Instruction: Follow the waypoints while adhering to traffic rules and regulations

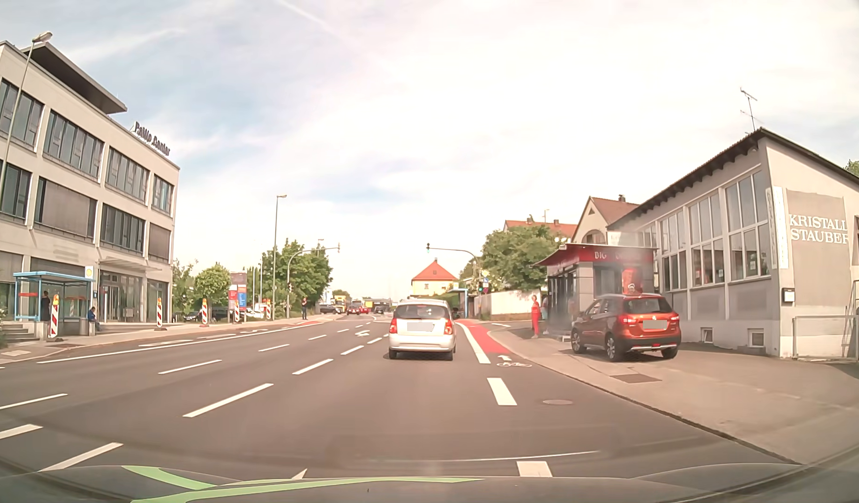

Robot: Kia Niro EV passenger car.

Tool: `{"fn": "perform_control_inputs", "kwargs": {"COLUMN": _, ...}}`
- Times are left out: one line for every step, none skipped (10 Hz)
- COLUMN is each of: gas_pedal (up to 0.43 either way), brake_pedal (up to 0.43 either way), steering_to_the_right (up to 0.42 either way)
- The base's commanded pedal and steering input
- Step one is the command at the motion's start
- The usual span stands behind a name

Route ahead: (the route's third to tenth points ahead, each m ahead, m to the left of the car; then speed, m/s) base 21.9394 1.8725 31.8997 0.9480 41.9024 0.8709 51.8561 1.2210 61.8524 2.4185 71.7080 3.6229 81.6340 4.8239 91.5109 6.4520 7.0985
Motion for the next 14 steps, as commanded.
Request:
{"fn": "perform_control_inputs", "kwargs": {"gas_pedal": 0.209, "brake_pedal": 0.0, "steering_to_the_right": -0.006}}
{"fn": "perform_control_inputs", "kwargs": {"gas_pedal": 0.209, "brake_pedal": 0.0, "steering_to_the_right": -0.006}}
{"fn": "perform_control_inputs", "kwargs": {"gas_pedal": 0.189, "brake_pedal": 0.0, "steering_to_the_right": -0.005}}
{"fn": "perform_control_inputs", "kwargs": {"gas_pedal": 0.177, "brake_pedal": 0.0, "steering_to_the_right": -0.005}}
{"fn": "perform_control_inputs", "kwargs": {"gas_pedal": 0.157, "brake_pedal": 0.0, "steering_to_the_right": -0.005}}
{"fn": "perform_control_inputs", "kwargs": {"gas_pedal": 0.138, "brake_pedal": 0.0, "steering_to_the_right": -0.004}}
{"fn": "perform_control_inputs", "kwargs": {"gas_pedal": 0.13, "brake_pedal": 0.0, "steering_to_the_right": -0.004}}
{"fn": "perform_control_inputs", "kwargs": {"gas_pedal": 0.11, "brake_pedal": 0.0, "steering_to_the_right": -0.004}}
{"fn": "perform_control_inputs", "kwargs": {"gas_pedal": 0.098, "brake_pedal": 0.0, "steering_to_the_right": -0.002}}
{"fn": "perform_control_inputs", "kwargs": {"gas_pedal": 0.0, "brake_pedal": 0.0, "steering_to_the_right": 0.001}}
{"fn": "perform_control_inputs", "kwargs": {"gas_pedal": 0.0, "brake_pedal": 0.0, "steering_to_the_right": 0.005}}
{"fn": "perform_control_inputs", "kwargs": {"gas_pedal": 0.0, "brake_pedal": 0.0, "steering_to_the_right": 0.007}}
{"fn": "perform_control_inputs", "kwargs": {"gas_pedal": 0.0, "brake_pedal": 0.0, "steering_to_the_right": 0.007}}
{"fn": "perform_control_inputs", "kwargs": {"gas_pedal": 0.0, "brake_pedal": 0.0, "steering_to_the_right": 0.008}}
